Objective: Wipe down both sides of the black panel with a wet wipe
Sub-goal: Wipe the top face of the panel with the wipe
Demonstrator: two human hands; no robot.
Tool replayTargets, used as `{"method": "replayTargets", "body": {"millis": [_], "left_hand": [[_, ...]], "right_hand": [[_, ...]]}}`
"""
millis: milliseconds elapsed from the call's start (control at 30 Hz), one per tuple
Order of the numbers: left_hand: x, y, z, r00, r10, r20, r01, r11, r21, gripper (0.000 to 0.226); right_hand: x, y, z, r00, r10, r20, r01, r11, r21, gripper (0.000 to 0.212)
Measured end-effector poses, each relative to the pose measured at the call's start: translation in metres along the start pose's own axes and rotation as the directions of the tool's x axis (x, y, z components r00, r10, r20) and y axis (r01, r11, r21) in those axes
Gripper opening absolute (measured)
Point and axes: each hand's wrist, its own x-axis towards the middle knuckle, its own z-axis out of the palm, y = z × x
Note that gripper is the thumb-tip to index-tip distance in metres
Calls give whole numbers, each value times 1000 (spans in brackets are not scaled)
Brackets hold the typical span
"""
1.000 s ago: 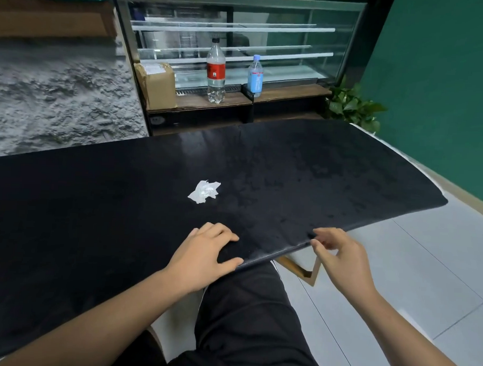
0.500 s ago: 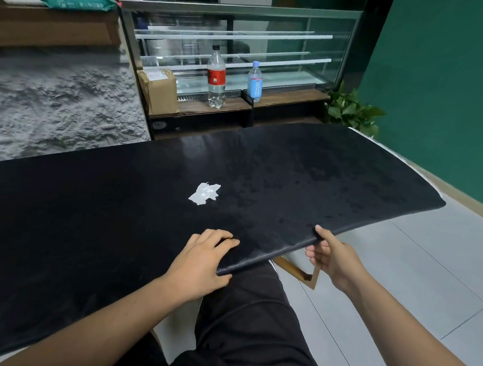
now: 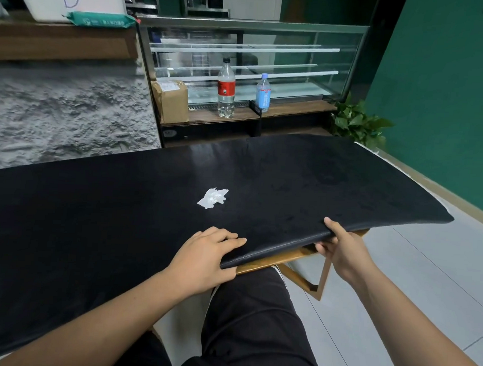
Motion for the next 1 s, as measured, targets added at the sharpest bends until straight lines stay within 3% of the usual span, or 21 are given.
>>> {"method": "replayTargets", "body": {"millis": [133, 433, 700, 1000], "left_hand": [[-6, 1, -2, 1000, 11, -11, -11, 1000, -8, 63], [-7, 8, -20, 992, 42, -122, -40, 999, 16, 55], [-10, 10, -35, 966, -3, -259, -33, 990, -136, 51], [-11, 8, -49, 953, 20, -302, -61, 990, -124, 47]], "right_hand": [[-2, -3, 6, 998, 8, -61, -11, 999, -51, 39], [-12, -25, 19, 999, -30, -35, 27, 996, -89, 38], [-18, -58, 40, 987, -158, 24, 160, 981, -106, 33], [-29, -67, 49, 984, -170, 49, 175, 975, -134, 29]]}}
